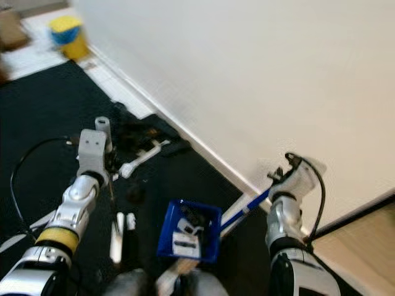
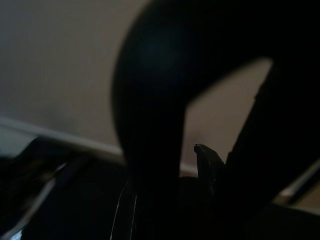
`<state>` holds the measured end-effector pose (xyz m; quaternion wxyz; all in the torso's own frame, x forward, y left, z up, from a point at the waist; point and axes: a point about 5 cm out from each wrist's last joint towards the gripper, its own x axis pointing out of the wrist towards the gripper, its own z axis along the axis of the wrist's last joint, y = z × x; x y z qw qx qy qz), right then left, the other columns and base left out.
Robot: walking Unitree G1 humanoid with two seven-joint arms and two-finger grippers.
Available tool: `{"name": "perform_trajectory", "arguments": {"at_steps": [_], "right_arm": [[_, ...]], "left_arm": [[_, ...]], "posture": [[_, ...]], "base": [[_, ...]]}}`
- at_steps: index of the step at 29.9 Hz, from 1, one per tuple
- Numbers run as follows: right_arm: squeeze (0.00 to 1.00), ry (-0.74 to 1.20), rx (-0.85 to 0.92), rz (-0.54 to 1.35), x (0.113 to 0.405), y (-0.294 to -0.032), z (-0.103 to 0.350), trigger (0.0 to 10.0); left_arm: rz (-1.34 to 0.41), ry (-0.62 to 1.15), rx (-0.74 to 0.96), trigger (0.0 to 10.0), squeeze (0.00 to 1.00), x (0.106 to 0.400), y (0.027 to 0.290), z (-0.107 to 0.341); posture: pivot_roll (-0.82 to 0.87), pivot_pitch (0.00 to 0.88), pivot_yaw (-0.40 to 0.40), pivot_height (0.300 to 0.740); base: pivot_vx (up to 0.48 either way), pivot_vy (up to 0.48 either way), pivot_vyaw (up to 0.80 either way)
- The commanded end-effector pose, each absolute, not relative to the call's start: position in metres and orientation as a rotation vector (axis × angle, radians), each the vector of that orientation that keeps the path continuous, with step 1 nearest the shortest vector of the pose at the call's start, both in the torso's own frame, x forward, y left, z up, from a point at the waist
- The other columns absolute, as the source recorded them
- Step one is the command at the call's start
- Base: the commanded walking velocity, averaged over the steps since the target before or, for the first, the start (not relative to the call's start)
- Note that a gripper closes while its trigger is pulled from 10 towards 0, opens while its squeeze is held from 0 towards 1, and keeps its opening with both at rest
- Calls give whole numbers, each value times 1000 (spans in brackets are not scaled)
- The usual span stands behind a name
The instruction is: Sweep floor
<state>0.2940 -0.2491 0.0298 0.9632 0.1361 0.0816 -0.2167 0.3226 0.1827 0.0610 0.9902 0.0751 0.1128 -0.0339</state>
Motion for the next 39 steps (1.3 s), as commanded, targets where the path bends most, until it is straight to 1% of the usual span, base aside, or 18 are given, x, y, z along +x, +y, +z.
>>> {"name": "perform_trajectory", "arguments": {"at_steps": [1, 14, 20, 24, 29, 39], "right_arm": [[0, 123, 260, -461, 295, -258, 37, 10000], [0, 116, 248, -443, 297, -256, 40, 10000], [0, 85, 232, -428, 304, -261, 50, 10000], [0, 50, 236, -427, 313, -269, 65, 10000], [0, 48, 240, -425, 318, -272, 72, 10000], [0, 20, 247, -404, 330, -275, 88, 10000]], "left_arm": [[-93, 194, 157, 10000, 0, 325, 175, 66], [-89, 194, 155, 10000, 0, 324, 175, 64], [-89, 192, 155, 10000, 0, 324, 175, 64], [-91, 191, 157, 10000, 0, 324, 175, 64], [-96, 190, 166, 10000, 0, 323, 175, 64], [-111, 184, 171, 10000, 0, 320, 175, 62]], "posture": [[59, 0, -59, 740], [55, 0, -73, 740], [54, 0, -72, 740], [53, 0, -71, 740], [50, 0, -76, 740], [54, 0, -75, 740]], "base": [[0, -480, -800], [0, -480, -800], [0, -480, 0], [0, -480, 0], [0, -480, 0], [0, 0, 0]]}}
